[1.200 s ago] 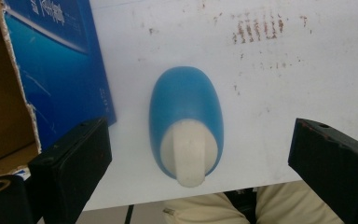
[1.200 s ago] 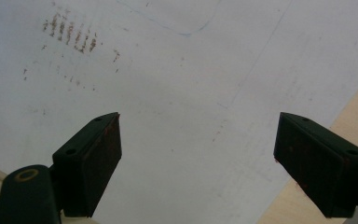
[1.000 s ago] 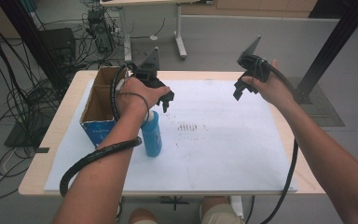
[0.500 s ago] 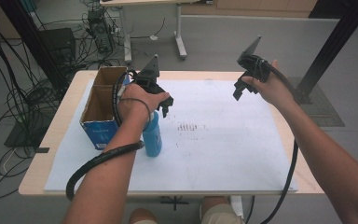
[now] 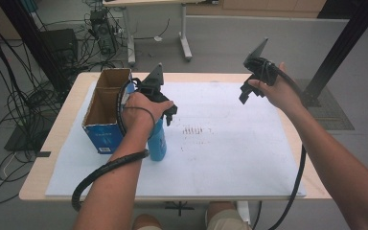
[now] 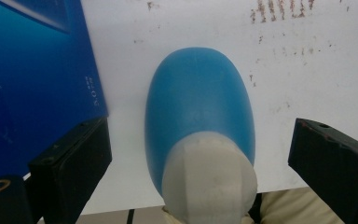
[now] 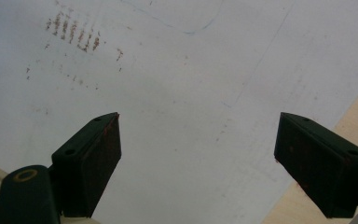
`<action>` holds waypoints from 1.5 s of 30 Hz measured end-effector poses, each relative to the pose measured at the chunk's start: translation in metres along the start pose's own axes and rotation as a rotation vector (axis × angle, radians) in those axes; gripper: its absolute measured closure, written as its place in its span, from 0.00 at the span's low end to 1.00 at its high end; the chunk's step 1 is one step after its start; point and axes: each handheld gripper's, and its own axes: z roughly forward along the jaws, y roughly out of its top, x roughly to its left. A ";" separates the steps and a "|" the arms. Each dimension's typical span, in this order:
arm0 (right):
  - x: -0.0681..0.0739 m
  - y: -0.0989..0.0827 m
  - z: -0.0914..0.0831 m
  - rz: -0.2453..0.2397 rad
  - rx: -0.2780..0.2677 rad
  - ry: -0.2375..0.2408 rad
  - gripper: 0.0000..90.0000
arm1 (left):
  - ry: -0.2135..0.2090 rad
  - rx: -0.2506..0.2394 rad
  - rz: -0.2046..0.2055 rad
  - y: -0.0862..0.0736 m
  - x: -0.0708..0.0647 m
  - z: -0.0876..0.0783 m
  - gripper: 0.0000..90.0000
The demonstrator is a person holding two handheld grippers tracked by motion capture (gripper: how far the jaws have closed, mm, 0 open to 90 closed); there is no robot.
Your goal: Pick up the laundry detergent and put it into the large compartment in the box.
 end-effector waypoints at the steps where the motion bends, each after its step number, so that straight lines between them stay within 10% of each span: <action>1: 0.000 0.001 0.001 0.003 0.004 0.002 0.16 | 0.003 -0.002 0.000 0.000 0.000 0.001 0.07; 45: -0.002 0.001 0.008 0.010 0.015 0.009 0.16 | 0.024 0.020 0.013 -0.002 -0.007 0.028 0.07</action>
